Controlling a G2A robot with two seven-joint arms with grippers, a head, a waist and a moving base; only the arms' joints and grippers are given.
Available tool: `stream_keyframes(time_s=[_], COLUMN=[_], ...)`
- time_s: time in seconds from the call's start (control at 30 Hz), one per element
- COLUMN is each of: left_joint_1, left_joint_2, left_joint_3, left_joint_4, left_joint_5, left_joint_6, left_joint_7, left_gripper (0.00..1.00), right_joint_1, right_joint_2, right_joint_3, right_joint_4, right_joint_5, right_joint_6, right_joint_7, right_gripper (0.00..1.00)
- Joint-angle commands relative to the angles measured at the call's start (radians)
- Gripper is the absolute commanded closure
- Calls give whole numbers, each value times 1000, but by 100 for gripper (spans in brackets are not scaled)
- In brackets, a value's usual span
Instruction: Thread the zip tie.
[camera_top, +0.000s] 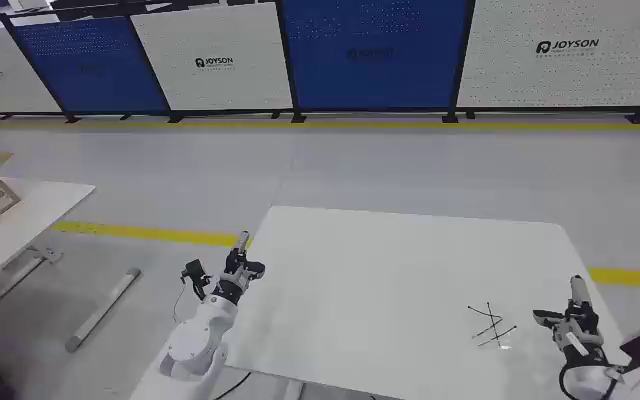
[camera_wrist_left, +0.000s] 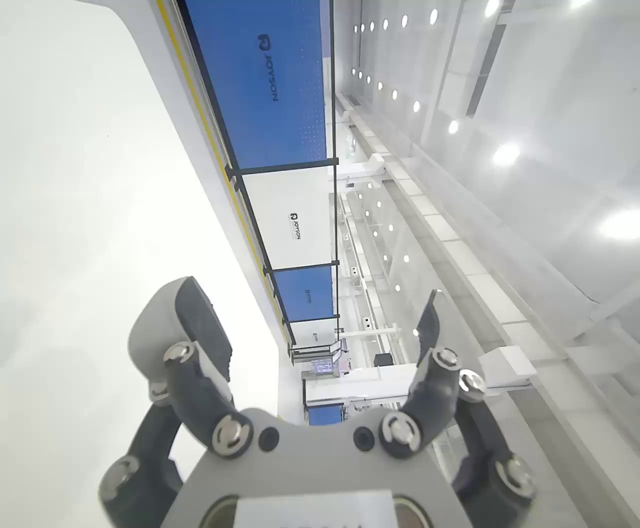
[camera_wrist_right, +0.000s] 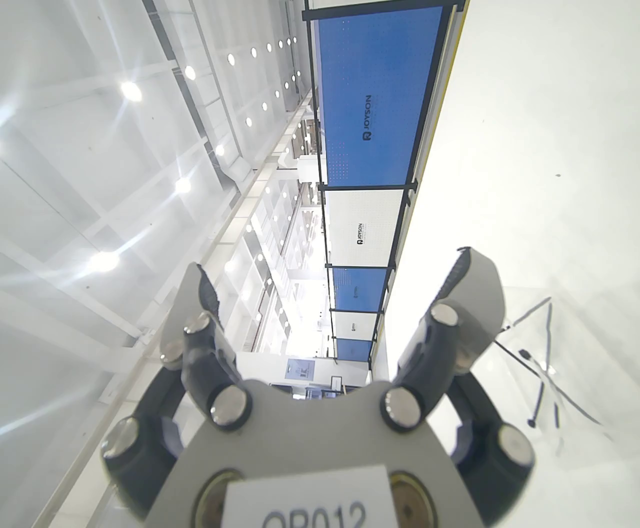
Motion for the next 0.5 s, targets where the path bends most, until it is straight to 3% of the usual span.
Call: stream_keyframes(time_s=[0.0,0.03,0.07,0.1,0.13,0.17,0.2,0.23,0.27,0.3,0.47], left_joint_1=[0,0,0,0,0,0,0,0,0,0,0], left_joint_2=[0,0,0,0,0,0,0,0,0,0,0], left_joint_3=[0,0,0,0,0,0,0,0,0,0,0], left_joint_4=[0,0,0,0,0,0,0,0,0,0,0], left_joint_5=[0,0,0,0,0,0,0,0,0,0,0], left_joint_6=[0,0,0,0,0,0,0,0,0,0,0], left_joint_7=[0,0,0,0,0,0,0,0,0,0,0], left_gripper=[0,0,22,0,0,0,0,0,22,0,0], right_joint_1=[0,0,0,0,0,0,0,0,0,-1,-8], right_joint_2=[0,0,0,0,0,0,0,0,0,1,17], right_joint_3=[0,0,0,0,0,0,0,0,0,-2,51], right_joint_4=[0,0,0,0,0,0,0,0,0,-1,19], right_joint_5=[0,0,0,0,0,0,0,0,0,-12,-16], right_joint_6=[0,0,0,0,0,0,0,0,0,3,18], right_joint_7=[0,0,0,0,0,0,0,0,0,17,263], right_gripper=[22,0,0,22,0,0,22,0,22,0,0])
